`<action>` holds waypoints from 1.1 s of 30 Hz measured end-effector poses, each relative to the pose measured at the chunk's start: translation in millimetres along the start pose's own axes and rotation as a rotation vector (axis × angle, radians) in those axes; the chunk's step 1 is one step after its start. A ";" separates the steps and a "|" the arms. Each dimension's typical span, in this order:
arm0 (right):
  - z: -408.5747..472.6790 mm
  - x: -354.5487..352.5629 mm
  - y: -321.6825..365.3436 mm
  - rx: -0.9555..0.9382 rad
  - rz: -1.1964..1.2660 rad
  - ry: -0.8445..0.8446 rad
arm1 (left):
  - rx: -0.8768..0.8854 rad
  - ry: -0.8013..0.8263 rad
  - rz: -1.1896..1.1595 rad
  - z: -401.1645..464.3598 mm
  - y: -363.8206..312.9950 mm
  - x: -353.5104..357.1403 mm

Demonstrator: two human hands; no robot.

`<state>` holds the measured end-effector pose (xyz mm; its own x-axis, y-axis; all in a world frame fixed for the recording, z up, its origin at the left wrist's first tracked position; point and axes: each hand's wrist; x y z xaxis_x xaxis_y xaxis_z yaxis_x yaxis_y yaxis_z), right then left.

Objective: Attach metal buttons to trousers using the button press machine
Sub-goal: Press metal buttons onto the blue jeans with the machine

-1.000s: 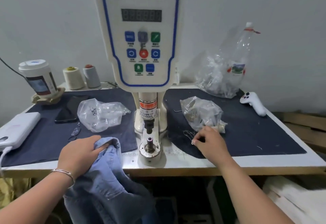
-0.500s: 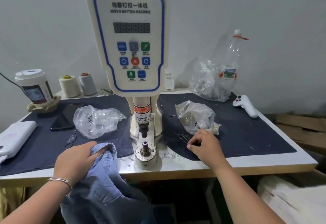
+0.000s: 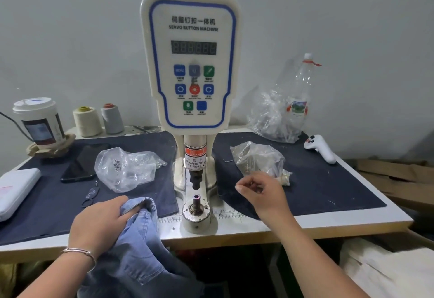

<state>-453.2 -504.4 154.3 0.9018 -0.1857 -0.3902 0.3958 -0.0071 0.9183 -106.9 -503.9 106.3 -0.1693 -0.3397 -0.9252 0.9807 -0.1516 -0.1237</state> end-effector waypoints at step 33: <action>-8.9 42.7 51.7 -0.237 -0.281 0.240 | 0.030 0.001 0.061 -0.9 2.5 2.2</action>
<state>-392.7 -504.0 184.5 0.7569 0.0248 -0.6531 0.6353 0.2065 0.7441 -104.8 -504.2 103.7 -0.1094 -0.3486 -0.9308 0.9857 -0.1589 -0.0563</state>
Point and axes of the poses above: each hand's wrist, its own z-axis towards the middle knuckle, its own x-axis out of the palm, y = z × x, and after that the axes turned 15 degrees about x, right-handed
